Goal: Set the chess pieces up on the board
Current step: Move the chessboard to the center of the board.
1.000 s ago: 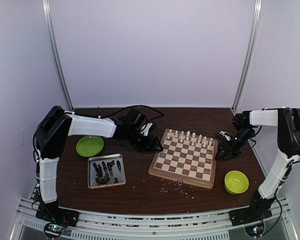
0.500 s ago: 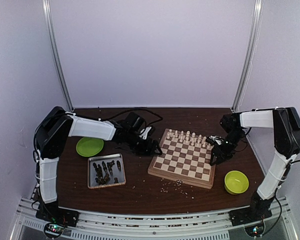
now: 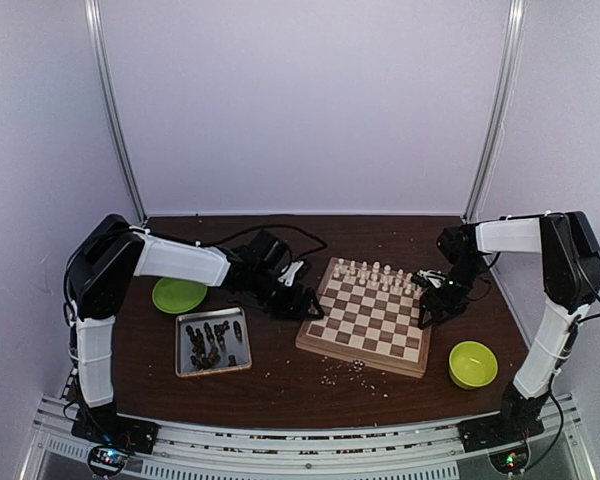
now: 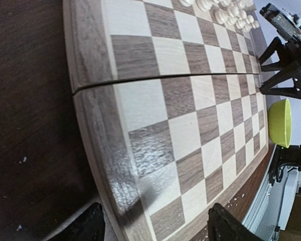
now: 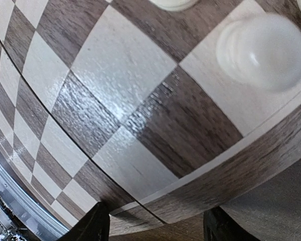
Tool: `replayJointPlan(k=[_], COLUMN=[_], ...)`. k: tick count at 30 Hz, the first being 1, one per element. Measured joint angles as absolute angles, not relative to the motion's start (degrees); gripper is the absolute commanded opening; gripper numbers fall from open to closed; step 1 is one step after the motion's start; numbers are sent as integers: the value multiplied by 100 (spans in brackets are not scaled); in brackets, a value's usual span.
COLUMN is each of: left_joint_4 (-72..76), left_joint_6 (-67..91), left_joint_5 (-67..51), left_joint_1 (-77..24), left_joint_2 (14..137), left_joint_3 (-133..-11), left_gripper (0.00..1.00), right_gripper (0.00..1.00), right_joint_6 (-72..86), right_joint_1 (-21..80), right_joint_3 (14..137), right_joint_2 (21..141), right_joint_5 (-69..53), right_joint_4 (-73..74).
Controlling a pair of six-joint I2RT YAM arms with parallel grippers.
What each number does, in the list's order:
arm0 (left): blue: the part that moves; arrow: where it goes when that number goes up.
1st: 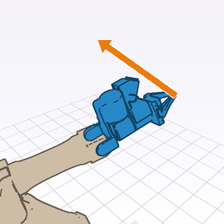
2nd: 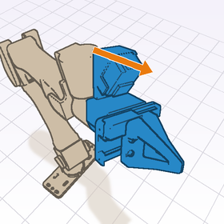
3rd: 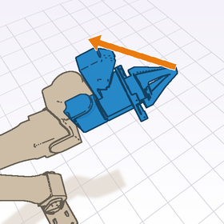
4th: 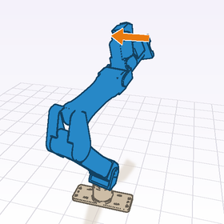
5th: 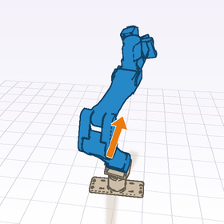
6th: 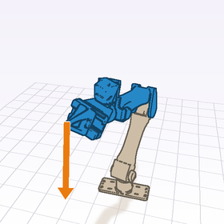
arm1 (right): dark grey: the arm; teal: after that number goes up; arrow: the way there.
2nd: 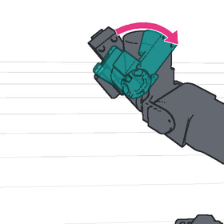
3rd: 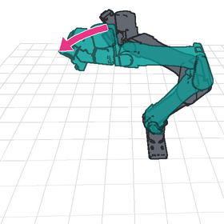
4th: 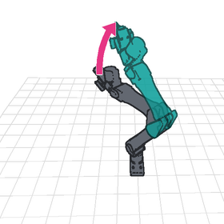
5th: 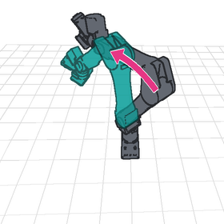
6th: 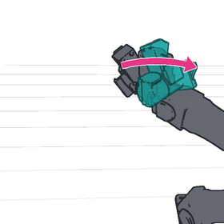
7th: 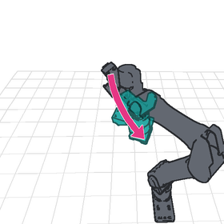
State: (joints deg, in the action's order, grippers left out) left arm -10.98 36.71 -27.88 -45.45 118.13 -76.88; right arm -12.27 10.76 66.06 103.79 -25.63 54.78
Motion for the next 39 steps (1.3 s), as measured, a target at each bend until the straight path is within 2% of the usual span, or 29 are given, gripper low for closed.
replayJointPlan(k=[9, 27, 39], left_joint_4=[-1022, -906, -1100], left_joint_6=[3629, 3662, 3656], left_joint_5=[-2818, -2716, -2451], left_joint_1=[-4705, -4941, -5144], left_joint_2=[11542, 10584, 10342], left_joint_3=[-7373, -5913, -5671], left_gripper=[73, 73, 73], right_gripper=[63, 64, 64], right_joint_6=[-1363, -1374, -1358], right_joint_1=[1444, 2357, 2567], right_joint_3=[6646, 7192, 7467], right_joint_2=[10311, 10610, 10807], right_joint_5=[-2272, -1855, -1883], right_joint_4=[5408, 5365, 5207])
